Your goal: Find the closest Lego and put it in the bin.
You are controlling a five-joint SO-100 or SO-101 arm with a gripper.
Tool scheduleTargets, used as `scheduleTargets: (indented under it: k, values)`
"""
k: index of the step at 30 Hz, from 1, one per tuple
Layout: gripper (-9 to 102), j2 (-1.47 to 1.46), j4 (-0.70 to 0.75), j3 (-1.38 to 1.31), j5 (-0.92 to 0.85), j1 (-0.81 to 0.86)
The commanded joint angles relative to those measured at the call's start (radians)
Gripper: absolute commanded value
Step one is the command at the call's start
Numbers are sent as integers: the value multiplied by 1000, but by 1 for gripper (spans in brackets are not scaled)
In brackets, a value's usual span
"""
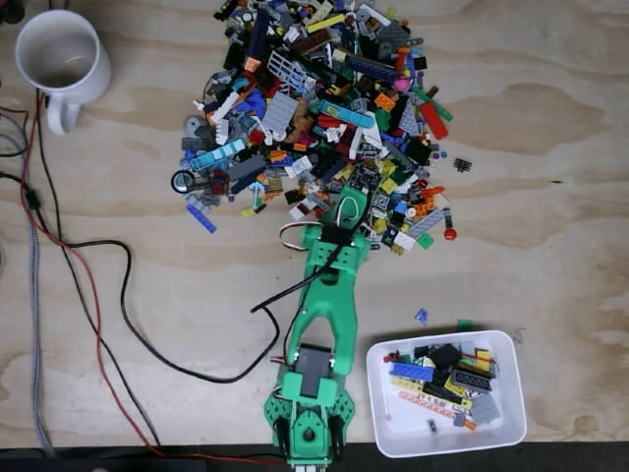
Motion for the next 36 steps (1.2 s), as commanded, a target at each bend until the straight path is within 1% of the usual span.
scheduleTargets:
  k: [1,7,14,30,36]
  values:
    - [14,92,-8,2,-6,-21]
    - [14,81,-57,20,-54,-34]
    - [13,55,-101,44,-64,-25]
    - [5,26,-103,48,-69,-2]
    - [4,25,-94,32,-51,-5]
